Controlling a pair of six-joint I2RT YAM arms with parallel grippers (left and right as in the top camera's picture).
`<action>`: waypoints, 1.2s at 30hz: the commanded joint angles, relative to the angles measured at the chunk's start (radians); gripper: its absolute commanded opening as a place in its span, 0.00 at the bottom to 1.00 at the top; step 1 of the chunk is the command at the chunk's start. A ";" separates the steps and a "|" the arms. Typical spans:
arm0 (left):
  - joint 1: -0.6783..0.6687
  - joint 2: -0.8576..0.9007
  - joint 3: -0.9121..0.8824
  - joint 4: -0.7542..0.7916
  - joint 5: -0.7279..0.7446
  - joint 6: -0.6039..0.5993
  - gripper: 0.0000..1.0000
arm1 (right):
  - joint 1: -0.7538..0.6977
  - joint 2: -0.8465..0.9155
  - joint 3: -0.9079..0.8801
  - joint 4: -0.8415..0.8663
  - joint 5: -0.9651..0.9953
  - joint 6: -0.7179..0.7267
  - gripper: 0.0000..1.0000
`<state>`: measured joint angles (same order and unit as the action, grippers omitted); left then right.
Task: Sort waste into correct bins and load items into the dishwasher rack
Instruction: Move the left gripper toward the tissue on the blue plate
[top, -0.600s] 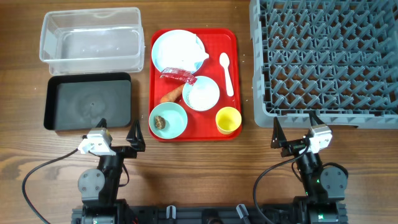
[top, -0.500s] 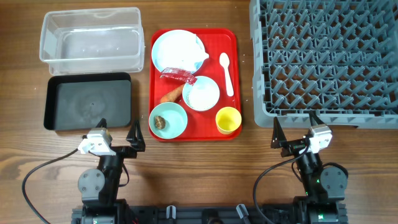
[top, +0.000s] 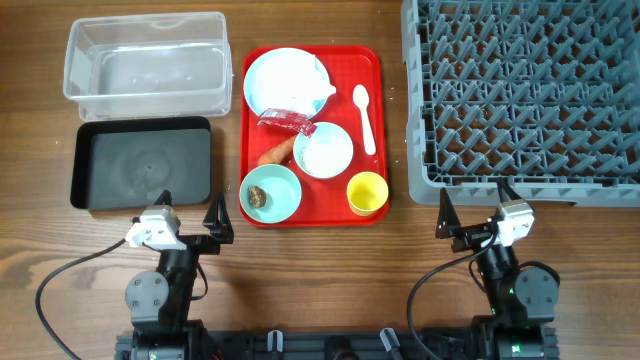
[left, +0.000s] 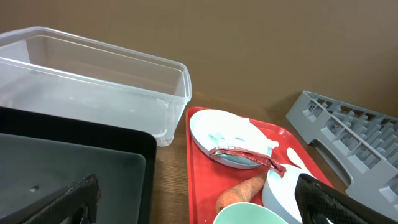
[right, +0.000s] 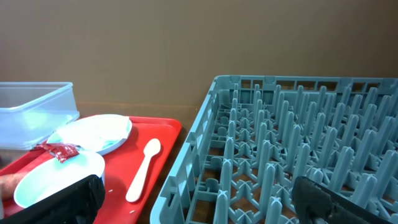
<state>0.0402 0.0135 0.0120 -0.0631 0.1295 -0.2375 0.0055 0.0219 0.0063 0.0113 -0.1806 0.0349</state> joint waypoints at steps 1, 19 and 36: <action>-0.004 -0.007 -0.006 0.000 0.012 0.017 1.00 | -0.004 -0.005 -0.001 0.003 0.039 -0.009 1.00; -0.004 -0.005 0.052 0.200 0.091 0.021 1.00 | -0.004 -0.005 0.090 0.167 -0.058 -0.006 1.00; -0.006 0.812 1.054 -0.329 0.151 0.077 1.00 | -0.004 0.597 0.921 -0.170 -0.281 -0.010 1.00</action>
<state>0.0402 0.6701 0.8890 -0.3073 0.2462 -0.1768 0.0055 0.4614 0.7807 -0.0856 -0.3832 0.0311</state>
